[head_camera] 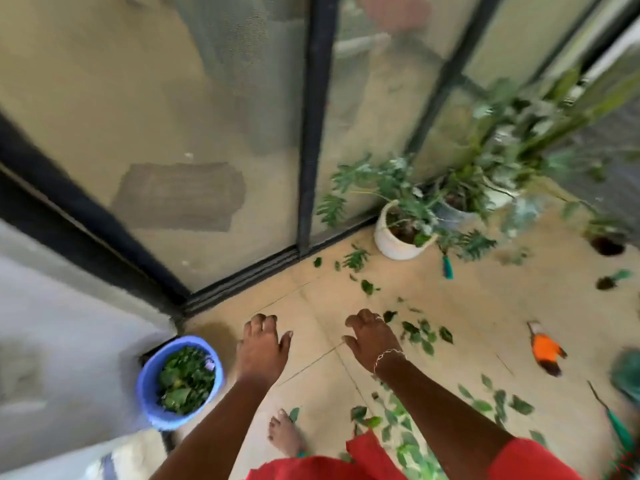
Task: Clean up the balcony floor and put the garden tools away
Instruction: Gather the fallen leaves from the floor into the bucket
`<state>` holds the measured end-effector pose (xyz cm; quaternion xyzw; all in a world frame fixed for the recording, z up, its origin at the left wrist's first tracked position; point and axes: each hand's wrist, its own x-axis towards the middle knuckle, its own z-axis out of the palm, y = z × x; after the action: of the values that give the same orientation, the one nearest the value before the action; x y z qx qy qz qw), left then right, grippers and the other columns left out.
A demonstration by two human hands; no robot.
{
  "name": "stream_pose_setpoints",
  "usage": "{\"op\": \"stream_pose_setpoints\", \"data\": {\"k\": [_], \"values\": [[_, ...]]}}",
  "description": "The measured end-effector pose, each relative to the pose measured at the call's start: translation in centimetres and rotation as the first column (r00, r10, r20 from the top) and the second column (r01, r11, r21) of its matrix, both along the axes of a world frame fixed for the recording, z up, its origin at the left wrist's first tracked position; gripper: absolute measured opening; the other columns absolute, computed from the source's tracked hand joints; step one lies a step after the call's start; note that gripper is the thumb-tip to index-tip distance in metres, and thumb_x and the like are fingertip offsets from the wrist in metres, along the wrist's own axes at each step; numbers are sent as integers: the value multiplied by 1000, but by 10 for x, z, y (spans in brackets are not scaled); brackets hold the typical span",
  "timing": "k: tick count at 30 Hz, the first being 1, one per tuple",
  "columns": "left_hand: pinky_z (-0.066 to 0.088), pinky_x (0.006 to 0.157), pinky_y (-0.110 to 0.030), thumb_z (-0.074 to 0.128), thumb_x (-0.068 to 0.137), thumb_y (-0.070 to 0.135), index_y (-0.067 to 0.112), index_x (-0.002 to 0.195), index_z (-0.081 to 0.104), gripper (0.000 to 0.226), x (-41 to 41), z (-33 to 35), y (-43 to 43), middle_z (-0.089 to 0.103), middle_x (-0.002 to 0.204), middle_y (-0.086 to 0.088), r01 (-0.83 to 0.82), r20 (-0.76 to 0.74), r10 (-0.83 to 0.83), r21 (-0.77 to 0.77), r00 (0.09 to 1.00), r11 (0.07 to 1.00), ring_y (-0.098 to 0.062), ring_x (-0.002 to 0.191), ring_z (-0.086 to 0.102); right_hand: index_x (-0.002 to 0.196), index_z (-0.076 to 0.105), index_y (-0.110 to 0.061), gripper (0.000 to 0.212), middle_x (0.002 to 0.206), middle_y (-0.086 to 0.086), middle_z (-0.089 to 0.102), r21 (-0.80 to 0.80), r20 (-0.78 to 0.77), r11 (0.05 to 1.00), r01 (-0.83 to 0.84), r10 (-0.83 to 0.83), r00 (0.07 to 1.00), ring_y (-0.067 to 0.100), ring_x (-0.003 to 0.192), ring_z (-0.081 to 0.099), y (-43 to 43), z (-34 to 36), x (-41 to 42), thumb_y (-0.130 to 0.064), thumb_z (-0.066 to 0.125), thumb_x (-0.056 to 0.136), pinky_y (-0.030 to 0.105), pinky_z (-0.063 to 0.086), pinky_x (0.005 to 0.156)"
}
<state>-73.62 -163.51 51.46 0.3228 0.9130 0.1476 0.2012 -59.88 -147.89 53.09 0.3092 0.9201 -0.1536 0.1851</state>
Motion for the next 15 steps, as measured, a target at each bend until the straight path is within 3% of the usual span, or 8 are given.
{"op": "stream_pose_setpoints", "data": {"k": [6,11,15], "values": [[46,83,-49,59,91,30,2,119,58,40,69,6,76,52,121,-20,200,0,-201,66,980,977,-38,114,47,128,48,-19,37,129,5,43,-55,-64,941,334,-337,939,25,114,48,30,0,120,-33,46,94,29,41,94],[48,84,-46,56,92,30,5,119,58,37,157,13,122,48,125,-15,308,71,-322,159,944,938,-32,115,43,128,48,-20,35,128,2,47,-53,-146,813,579,-580,801,23,114,49,42,3,218,-33,45,95,29,41,95],[49,84,-44,58,92,30,6,116,61,35,213,18,149,51,121,-15,440,47,-453,166,890,882,-33,113,46,127,49,-19,35,124,4,49,-33,-205,722,691,-682,702,23,111,51,46,10,283,-33,45,95,30,42,93]]}}
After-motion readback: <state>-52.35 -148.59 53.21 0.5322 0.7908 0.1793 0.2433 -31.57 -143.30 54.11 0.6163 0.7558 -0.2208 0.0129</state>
